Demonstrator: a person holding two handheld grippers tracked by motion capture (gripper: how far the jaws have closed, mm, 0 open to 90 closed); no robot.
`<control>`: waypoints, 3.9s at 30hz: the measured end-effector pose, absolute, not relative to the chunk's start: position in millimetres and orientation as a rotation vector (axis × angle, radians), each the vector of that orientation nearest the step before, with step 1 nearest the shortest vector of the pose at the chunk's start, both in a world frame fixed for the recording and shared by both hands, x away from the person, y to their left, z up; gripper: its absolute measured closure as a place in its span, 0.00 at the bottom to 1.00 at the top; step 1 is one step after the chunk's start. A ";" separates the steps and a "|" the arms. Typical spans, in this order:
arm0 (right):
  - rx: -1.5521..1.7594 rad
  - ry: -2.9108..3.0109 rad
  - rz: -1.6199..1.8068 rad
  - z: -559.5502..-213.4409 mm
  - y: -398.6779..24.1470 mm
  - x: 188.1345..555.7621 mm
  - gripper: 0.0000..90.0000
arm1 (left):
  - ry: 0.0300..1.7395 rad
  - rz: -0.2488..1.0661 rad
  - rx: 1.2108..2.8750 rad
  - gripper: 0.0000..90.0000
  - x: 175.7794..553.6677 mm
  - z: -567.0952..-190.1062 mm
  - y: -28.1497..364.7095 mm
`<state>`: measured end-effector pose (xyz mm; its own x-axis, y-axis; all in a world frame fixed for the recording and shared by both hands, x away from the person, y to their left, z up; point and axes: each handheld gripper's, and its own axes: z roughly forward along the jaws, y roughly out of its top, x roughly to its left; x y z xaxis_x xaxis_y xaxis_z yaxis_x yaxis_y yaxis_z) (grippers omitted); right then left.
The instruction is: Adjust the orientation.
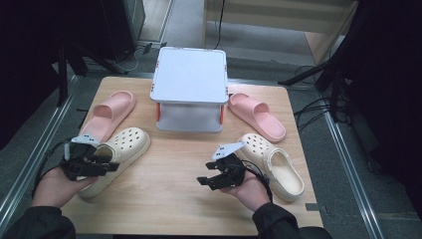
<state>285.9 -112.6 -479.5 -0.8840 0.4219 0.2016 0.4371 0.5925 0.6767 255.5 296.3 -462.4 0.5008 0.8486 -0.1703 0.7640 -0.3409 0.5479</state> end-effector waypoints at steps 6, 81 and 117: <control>-0.757 -2.795 -1.170 -482.1 -112.3 285.1 0.44 | 1.336 0.148 2.141 0.73 269.0 -468.4 298.0; -0.983 -2.740 -1.253 -488.8 -107.3 312.5 0.73 | 0.956 -0.006 2.324 0.67 288.8 -443.3 152.2; -0.954 -2.805 -1.206 -502.8 -73.7 307.5 1.00 | 1.148 0.026 2.253 0.99 303.1 -487.2 227.3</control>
<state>307.5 -73.7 -502.8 -0.8206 0.5443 0.1742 0.5009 0.5383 0.6777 303.1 227.3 -487.2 0.6255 0.7410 -0.2445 0.7293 -0.4437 0.5209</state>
